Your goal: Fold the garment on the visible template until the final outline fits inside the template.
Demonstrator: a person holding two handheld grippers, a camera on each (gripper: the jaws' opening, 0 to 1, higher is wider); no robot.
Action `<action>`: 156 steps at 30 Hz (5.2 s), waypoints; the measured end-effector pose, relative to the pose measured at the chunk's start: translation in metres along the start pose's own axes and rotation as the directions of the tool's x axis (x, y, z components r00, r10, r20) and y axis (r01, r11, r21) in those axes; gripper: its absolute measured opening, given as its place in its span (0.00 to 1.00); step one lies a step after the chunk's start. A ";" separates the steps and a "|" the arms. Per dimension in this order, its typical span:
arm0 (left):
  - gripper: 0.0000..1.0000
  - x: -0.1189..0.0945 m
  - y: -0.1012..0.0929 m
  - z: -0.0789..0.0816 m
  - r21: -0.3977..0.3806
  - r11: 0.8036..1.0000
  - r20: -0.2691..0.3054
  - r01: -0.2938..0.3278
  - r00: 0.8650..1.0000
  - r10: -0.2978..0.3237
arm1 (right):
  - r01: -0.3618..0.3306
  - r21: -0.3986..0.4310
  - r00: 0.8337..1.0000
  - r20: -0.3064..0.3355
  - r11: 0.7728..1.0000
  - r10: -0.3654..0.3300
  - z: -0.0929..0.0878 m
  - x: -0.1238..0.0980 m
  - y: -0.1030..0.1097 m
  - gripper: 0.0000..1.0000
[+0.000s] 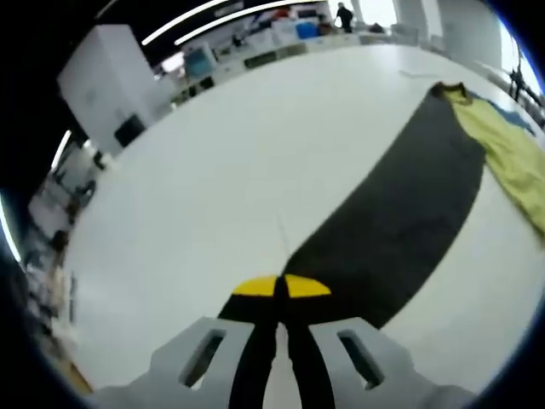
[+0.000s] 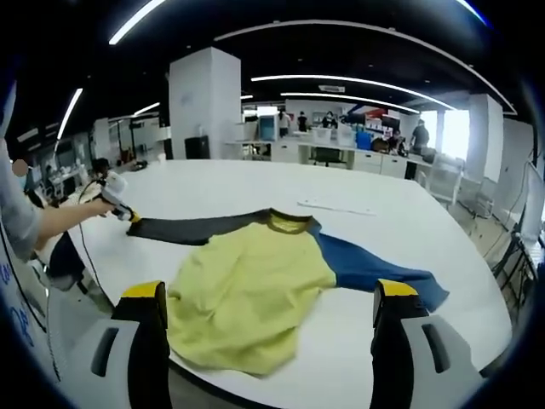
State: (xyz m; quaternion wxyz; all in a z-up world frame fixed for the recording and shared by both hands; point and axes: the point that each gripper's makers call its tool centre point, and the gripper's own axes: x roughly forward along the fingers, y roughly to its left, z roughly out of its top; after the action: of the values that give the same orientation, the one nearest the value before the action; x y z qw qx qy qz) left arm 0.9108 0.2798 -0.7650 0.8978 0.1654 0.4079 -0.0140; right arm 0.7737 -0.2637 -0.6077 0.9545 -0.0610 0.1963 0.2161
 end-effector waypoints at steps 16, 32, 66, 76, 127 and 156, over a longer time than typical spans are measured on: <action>0.00 0.019 0.017 0.004 0.006 1.000 -0.026 -0.027 0.999 0.027 | 0.024 -0.008 0.999 -0.027 1.000 -0.025 -0.001 0.002 0.002 1.00; 0.00 0.021 0.031 -0.003 -0.024 0.999 -0.042 -0.037 0.998 0.036 | 0.025 0.008 0.999 -0.035 1.000 -0.025 -0.005 0.011 0.006 1.00; 0.51 -0.037 0.014 0.009 -0.054 0.996 0.106 -0.068 0.992 0.073 | -0.011 -0.009 1.000 -0.002 1.000 0.011 -0.003 0.008 -0.003 1.00; 0.74 -0.102 -0.083 0.036 0.032 0.994 0.188 0.101 0.977 -0.105 | -0.030 -0.019 0.999 0.017 0.999 0.031 -0.008 0.006 -0.030 1.00; 0.93 -0.239 -0.308 0.022 -0.115 0.880 0.374 0.462 0.841 -0.392 | -0.300 -0.161 0.942 -0.203 0.940 0.266 -0.094 0.008 -0.034 0.70; 0.89 -0.235 -0.310 0.007 -0.130 0.889 0.324 0.440 0.866 -0.381 | -0.499 -0.125 0.807 -0.429 0.858 0.407 -0.146 0.062 -0.027 0.12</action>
State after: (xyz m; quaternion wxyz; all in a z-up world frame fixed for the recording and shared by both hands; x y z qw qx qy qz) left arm 0.7091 -0.0414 -0.6761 0.9358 -0.0203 0.2972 -0.1884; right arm 0.7860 -0.2927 -0.7651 0.8025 -0.1641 0.3633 0.4439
